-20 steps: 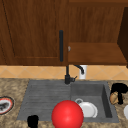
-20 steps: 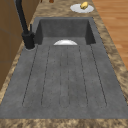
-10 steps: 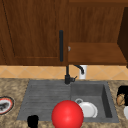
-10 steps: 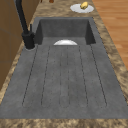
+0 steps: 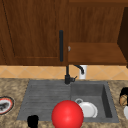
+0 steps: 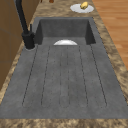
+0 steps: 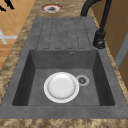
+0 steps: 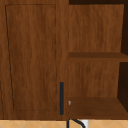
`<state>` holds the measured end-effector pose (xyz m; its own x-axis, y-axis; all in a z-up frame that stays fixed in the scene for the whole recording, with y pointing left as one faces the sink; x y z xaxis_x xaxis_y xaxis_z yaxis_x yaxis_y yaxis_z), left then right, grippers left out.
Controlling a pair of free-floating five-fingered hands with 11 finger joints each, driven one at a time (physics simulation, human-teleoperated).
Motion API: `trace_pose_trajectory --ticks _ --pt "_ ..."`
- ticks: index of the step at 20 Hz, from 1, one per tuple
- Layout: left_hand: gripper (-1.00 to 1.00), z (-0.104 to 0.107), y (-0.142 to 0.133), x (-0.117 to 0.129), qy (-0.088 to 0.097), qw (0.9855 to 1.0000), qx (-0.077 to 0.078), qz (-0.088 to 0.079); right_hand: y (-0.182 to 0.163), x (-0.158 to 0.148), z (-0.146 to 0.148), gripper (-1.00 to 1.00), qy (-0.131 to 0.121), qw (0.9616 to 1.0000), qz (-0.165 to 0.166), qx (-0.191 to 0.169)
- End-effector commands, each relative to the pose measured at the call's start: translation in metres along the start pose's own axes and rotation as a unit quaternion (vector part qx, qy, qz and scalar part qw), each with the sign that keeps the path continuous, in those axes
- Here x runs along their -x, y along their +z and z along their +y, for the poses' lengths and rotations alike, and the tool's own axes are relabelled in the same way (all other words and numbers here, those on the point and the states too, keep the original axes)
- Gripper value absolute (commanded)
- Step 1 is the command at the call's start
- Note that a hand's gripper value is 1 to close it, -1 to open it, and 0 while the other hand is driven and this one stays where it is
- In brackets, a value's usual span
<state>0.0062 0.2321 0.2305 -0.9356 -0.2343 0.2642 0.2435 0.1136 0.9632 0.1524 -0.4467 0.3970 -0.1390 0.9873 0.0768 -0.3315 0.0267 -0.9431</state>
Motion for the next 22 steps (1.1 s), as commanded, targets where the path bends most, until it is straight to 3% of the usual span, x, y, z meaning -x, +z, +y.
trace_pose_trajectory --ticks 1,11,22 --pt "0.0 0.0 0.0 0.0 0.0 1.0 0.0 0.0 -0.027 0.025 0.016 1.0 -0.02 0.9994 -0.006 0.027" --pt "0.0 0.0 0.0 0.0 0.0 1.0 0.0 0.0 -0.082 0.109 0.075 1.0 -0.021 0.9986 -0.012 0.046" --pt "0.0 0.0 0.0 0.0 0.0 1.0 0.0 0.0 -0.157 0.192 0.14 1.0 -0.009 0.999 -0.007 0.042"
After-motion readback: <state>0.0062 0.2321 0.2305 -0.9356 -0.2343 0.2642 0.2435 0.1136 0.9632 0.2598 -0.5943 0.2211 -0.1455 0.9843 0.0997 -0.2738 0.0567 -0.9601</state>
